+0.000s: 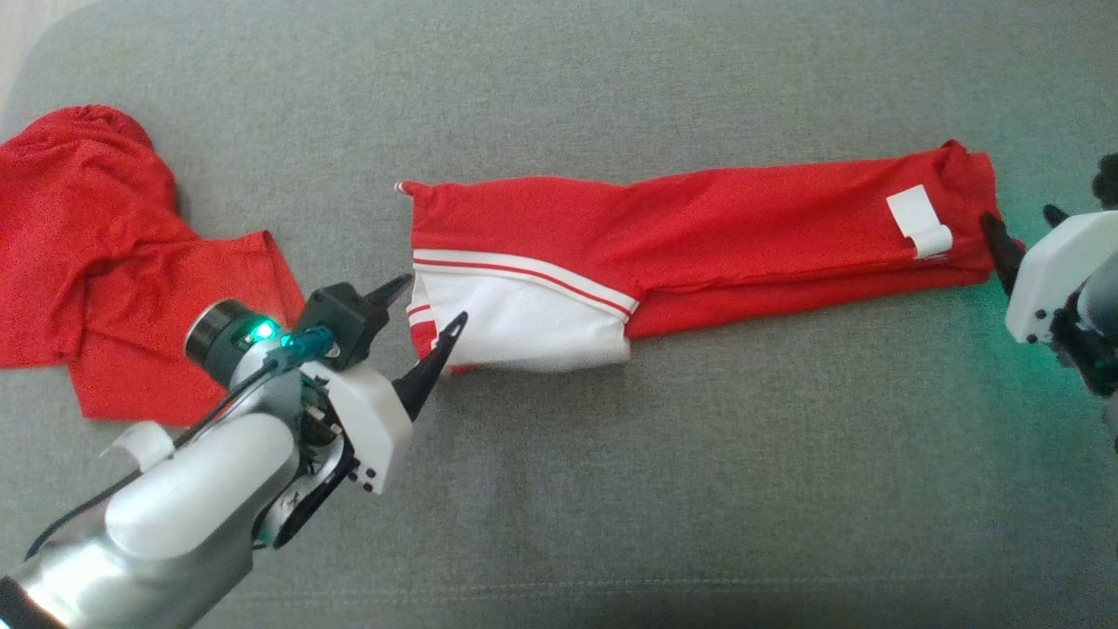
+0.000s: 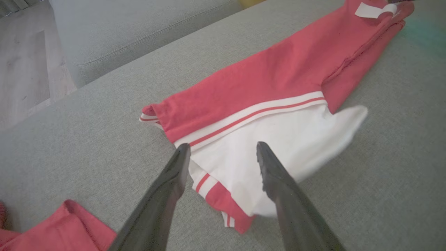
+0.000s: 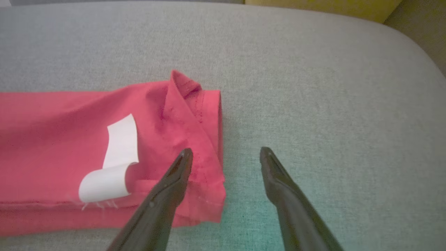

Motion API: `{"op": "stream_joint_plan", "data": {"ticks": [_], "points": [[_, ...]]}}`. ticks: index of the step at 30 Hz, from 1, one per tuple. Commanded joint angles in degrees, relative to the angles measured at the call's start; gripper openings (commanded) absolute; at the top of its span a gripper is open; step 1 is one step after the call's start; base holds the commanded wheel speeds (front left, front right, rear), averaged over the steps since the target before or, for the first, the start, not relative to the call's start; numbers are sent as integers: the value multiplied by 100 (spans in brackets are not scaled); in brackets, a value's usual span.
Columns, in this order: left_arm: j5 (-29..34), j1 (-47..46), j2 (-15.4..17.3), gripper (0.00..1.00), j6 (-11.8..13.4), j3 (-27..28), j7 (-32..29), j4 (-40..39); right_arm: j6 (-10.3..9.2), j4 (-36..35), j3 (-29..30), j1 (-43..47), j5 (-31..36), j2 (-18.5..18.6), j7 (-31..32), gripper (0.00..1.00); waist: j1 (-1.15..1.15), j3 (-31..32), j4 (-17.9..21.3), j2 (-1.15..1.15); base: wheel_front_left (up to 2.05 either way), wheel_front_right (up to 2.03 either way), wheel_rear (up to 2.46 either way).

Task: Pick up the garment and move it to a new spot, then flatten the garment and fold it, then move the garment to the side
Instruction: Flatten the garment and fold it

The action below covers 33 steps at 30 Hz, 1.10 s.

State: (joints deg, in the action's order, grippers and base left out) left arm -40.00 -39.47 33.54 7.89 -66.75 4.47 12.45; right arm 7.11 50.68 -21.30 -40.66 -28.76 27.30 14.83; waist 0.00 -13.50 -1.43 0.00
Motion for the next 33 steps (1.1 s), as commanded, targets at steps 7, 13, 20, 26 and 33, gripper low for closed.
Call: {"op": "stream_joint_plan", "data": {"ticks": [7, 13, 20, 26, 33], "points": [[-211, -39, -129, 100, 416, 699, 667, 301, 37, -631, 394, 75, -150, 16, -838, 100, 0, 190, 75, 0, 0, 0, 0], [-212, 121, -444, 100, 998, 1549, 1040, 329, 37, -1366, 825, 390, -69, -287, -1823, 100, 0, 345, 118, 0, 0, 0, 0], [925, 1192, -1222, 100, 1072, 3394, 1051, -565, 37, -2151, 1227, 1208, 768, -1009, -2660, 100, 0, 454, 125, 0, 0, 0, 0], [1667, 2046, -1889, 100, 699, 4316, 1052, -796, 37, -2354, 1618, 1788, 1415, -1611, -2831, 100, 0, 514, 106, 0, 0, 0, 0], [2325, 2460, -2399, 100, 52, 4884, 1053, -768, 37, -2430, 2008, 2018, 1754, -1976, -2846, 100, 0, 410, -11, 0, 0, 0, 0]]}}
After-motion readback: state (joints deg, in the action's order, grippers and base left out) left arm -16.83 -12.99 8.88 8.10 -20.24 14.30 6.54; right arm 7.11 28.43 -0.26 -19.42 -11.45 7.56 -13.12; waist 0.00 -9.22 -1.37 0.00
